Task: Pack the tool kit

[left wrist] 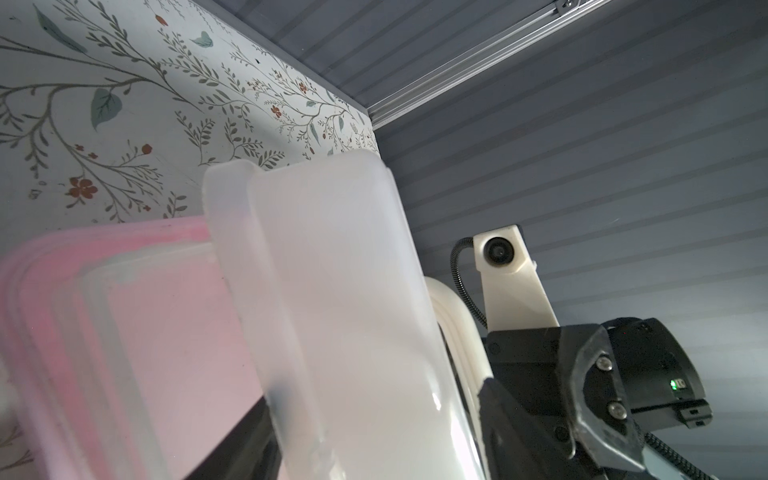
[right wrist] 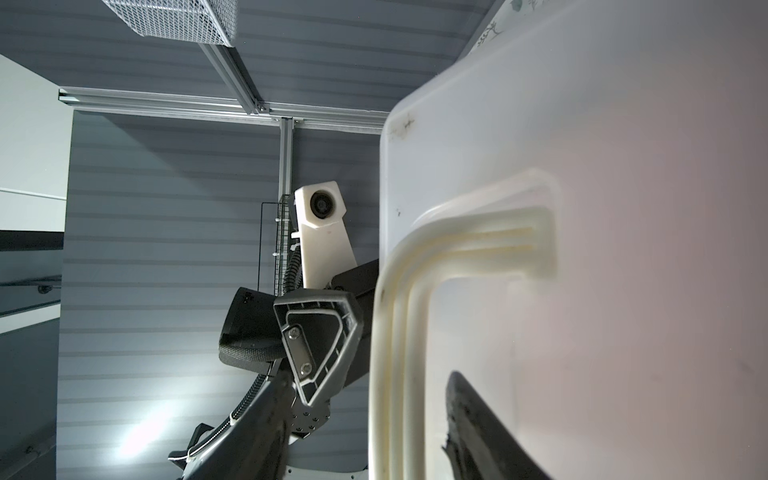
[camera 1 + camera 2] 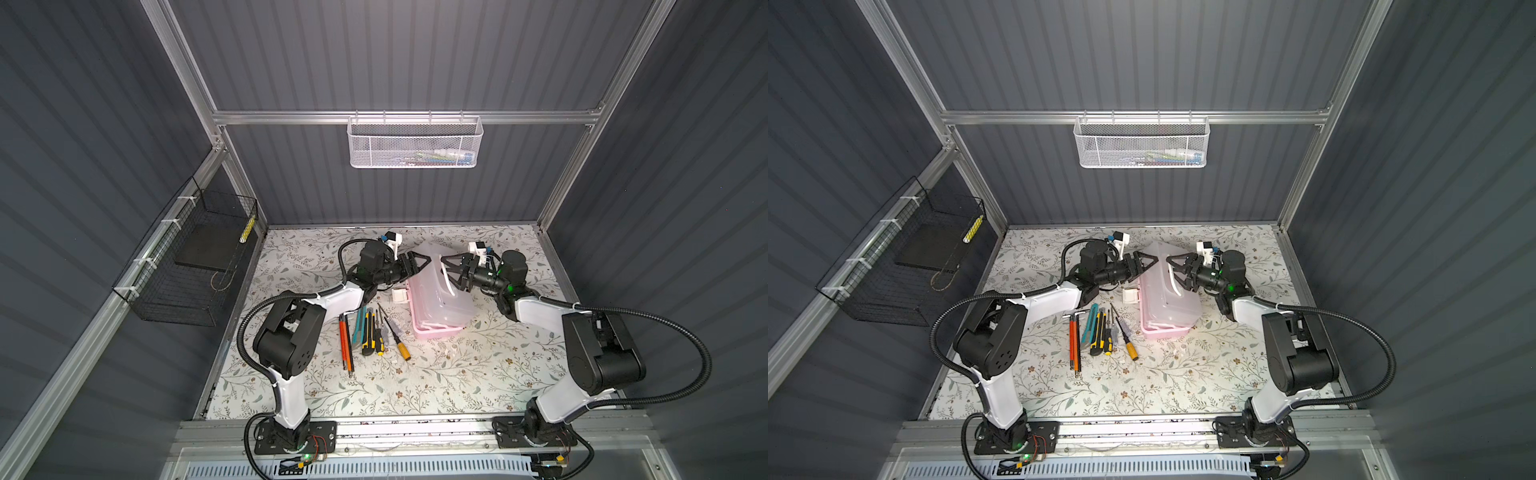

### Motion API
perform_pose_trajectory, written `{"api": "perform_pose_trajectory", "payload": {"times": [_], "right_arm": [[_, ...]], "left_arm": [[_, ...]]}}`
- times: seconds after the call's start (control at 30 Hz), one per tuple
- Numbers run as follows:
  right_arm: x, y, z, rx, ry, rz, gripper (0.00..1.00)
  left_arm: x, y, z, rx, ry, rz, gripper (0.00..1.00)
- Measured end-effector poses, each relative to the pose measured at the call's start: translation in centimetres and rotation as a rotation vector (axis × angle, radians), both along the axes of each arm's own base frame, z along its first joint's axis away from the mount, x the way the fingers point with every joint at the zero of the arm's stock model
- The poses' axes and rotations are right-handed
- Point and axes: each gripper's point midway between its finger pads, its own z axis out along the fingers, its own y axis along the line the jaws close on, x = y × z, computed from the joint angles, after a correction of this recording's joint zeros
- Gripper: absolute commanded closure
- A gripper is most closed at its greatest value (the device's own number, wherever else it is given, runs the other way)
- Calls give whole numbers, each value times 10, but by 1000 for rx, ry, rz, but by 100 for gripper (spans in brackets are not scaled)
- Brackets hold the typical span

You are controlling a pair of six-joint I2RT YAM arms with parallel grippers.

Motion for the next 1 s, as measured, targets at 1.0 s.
{"api": "perform_pose_trajectory", "payload": {"times": [1.0], "right_arm": [[-15, -99, 42, -391, -90, -365, 36]], "left_arm": [[5, -52, 41, -68, -78, -94, 28]]}}
